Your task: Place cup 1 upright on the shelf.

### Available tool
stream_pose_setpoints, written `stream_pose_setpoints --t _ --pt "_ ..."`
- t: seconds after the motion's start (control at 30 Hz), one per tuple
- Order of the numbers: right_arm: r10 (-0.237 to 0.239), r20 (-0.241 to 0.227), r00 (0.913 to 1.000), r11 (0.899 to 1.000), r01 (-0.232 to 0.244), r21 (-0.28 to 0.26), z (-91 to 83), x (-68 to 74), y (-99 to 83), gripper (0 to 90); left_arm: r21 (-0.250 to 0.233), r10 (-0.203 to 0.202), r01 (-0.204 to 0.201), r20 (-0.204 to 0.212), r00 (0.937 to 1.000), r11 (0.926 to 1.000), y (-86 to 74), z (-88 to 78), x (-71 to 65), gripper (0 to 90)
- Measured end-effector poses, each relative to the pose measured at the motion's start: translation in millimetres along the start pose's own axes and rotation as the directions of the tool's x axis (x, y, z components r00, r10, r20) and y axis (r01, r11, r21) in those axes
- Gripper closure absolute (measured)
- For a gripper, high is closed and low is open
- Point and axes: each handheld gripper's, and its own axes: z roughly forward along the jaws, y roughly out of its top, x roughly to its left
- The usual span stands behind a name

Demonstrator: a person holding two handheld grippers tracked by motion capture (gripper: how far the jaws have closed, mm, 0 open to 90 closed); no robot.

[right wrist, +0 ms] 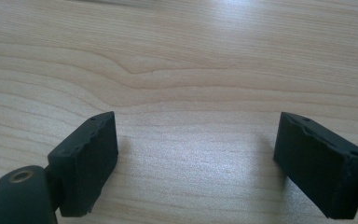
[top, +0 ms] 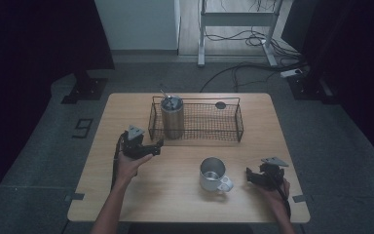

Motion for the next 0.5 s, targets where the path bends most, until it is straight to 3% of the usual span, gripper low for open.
stream_pose_setpoints --t 0.13,0.5 --pt "0.001 0.001 1.0000 1.000 -0.001 0.000 0.0 0.1 0.0 13.3 0.009 -0.010 0.010 0.032 0.9994 0.9999 -10.0 -9.3 0.6 7.3" --pt "0.004 0.006 1.0000 1.000 -0.004 0.002 0.3 0.4 0.4 13.2 0.062 0.015 -0.016 0.015 0.9998 0.9980 -42.2 -18.9 -3.2 7.3"
